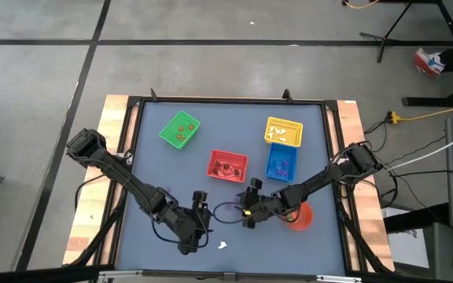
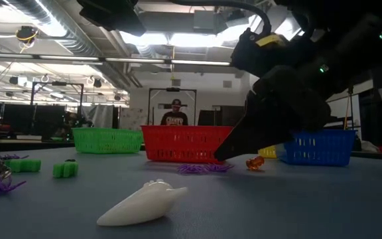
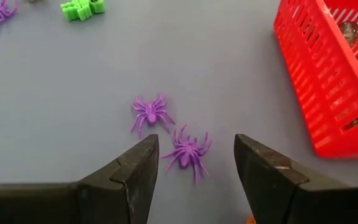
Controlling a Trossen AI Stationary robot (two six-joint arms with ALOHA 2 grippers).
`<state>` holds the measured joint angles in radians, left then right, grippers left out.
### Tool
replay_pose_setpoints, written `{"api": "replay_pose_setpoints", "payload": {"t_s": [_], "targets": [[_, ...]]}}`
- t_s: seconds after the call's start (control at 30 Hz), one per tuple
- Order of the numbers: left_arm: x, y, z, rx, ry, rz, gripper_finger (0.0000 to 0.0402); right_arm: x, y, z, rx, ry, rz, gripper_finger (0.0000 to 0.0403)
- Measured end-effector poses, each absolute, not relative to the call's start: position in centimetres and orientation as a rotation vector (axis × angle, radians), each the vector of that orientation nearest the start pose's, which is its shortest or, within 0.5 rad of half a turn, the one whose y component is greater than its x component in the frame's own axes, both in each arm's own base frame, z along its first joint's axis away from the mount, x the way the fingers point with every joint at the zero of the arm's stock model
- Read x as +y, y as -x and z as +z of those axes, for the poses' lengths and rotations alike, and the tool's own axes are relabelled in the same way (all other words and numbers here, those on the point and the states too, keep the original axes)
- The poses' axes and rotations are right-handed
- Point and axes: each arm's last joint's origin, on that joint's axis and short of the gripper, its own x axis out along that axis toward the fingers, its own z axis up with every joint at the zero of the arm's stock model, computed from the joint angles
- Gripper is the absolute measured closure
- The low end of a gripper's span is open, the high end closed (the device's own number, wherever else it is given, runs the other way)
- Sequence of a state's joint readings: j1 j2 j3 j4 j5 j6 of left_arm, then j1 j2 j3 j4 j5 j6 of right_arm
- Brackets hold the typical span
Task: Sort Halloween decoration
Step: Put the violet spider toy into the blue bin
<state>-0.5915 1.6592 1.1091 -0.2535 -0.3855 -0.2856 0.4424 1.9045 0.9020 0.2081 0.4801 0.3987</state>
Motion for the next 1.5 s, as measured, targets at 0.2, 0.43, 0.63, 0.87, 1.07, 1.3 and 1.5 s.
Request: {"api": "replay_pose_setpoints", "payload": {"t_s": [0.2,0.43,0.63,0.87,1.07,1.3,1.5], "targets": [[-18.6,-29.6,22.1,0.727,-0.105,-0.091,0.0191,14.0,-32.6,11.2,0.686,-0.029,-0.175,0.0194],[-18.6,-29.6,22.1,0.728,-0.105,-0.091,0.0191,13.9,-32.7,10.5,0.691,-0.015,-0.195,0.0194],[-18.6,-29.6,22.1,0.726,-0.106,-0.09,0.0191,14.1,-32.8,9.7,0.699,-0.02,-0.18,0.0194],[-18.5,-29.6,22.2,0.721,-0.111,-0.076,0.0191,14.2,-32.8,9.6,0.702,-0.019,-0.178,0.0194],[-18.5,-29.6,22.2,0.721,-0.111,-0.076,0.0191,14.1,-32.8,9.6,0.705,-0.018,-0.177,0.0194],[-18.5,-29.6,22.2,0.721,-0.111,-0.076,0.0191,14.1,-32.8,9.6,0.707,-0.017,-0.177,0.0194],[-18.5,-29.6,22.2,0.721,-0.111,-0.075,0.0191,14.1,-32.8,9.5,0.71,-0.017,-0.176,0.0216]]}}
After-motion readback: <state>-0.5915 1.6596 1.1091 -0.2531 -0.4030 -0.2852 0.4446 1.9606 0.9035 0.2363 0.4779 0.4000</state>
